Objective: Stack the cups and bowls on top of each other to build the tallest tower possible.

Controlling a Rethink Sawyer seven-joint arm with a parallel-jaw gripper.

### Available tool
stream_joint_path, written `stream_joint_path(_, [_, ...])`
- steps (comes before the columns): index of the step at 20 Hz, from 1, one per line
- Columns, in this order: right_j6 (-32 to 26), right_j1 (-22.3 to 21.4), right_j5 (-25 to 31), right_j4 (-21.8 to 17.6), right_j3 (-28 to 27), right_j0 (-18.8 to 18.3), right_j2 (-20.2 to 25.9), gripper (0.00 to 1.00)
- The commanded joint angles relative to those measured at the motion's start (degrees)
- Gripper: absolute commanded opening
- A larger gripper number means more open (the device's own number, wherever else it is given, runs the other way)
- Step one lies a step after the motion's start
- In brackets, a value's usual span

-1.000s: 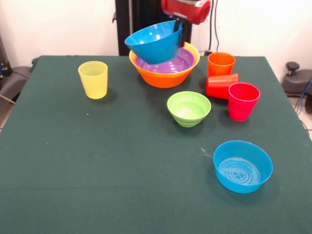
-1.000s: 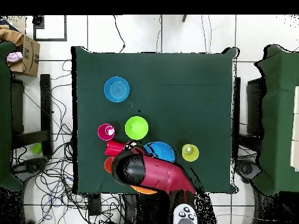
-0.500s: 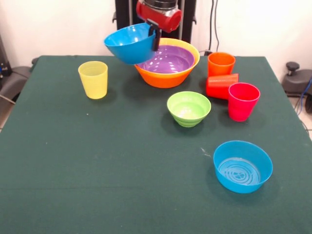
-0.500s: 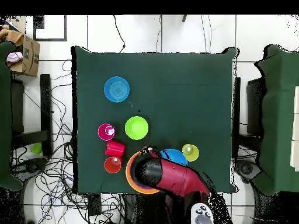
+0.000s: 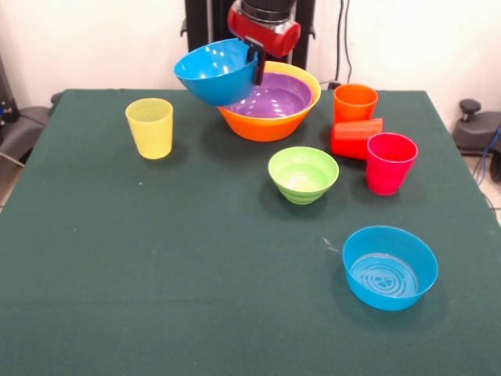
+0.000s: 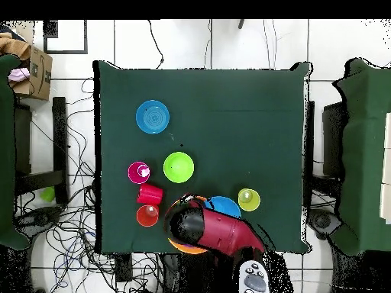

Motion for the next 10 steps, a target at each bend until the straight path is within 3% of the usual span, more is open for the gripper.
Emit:
stream_joint_path(1, [10.99, 2.19, -5.39, 1.61, 2.36, 4.26, 3.02, 0.0])
stream_joint_path(10, [13.08, 3.47, -4.48, 4.23, 1.26, 8.92, 0.56, 0.0])
